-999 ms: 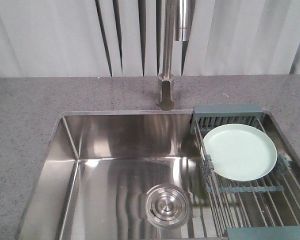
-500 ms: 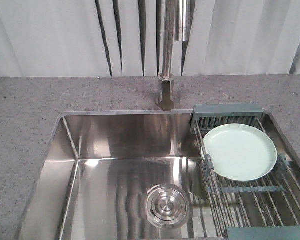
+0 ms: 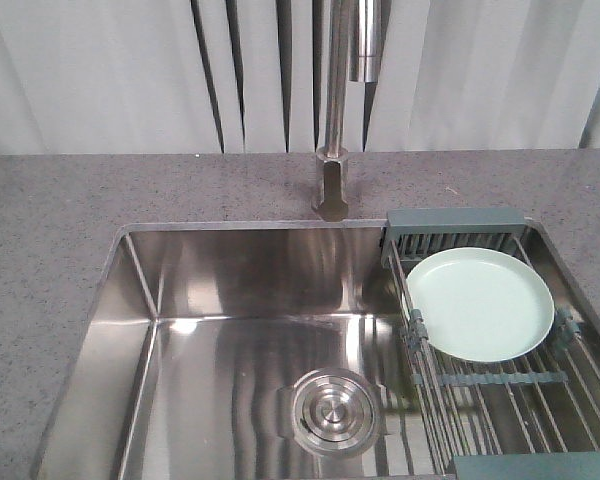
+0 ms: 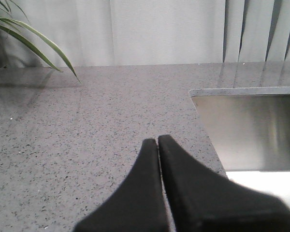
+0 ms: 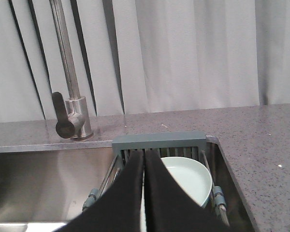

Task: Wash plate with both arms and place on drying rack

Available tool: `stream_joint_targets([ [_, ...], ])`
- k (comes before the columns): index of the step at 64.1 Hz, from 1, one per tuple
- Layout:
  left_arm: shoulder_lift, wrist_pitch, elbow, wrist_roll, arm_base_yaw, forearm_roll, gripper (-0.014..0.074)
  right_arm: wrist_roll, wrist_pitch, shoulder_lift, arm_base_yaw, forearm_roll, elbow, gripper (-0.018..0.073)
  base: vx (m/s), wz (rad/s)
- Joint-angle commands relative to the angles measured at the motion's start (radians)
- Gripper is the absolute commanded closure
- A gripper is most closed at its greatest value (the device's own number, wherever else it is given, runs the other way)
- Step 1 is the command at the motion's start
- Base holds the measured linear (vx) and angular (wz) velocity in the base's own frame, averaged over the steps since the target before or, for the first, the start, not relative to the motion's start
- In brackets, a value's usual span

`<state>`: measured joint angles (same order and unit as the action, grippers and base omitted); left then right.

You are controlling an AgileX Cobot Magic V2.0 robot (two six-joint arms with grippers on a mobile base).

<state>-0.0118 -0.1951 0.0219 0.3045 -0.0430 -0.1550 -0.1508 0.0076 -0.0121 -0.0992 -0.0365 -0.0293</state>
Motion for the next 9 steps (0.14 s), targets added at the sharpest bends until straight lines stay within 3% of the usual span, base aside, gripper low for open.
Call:
stream_joint_targets([
  [1, -0.014, 0.069, -0.026, 0.008, -0.002, -0.003, 0.0603, 0.002, -0.077, -0.003, -0.001, -0.009, -0.001, 0.0564, 0.0, 0.0],
  [9, -0.014, 0.069, -0.026, 0.008, -0.002, -0.003, 0.0603, 0.001, -0.077, -0.003, -0.001, -0.009, -0.001, 0.0564, 0.0, 0.0],
])
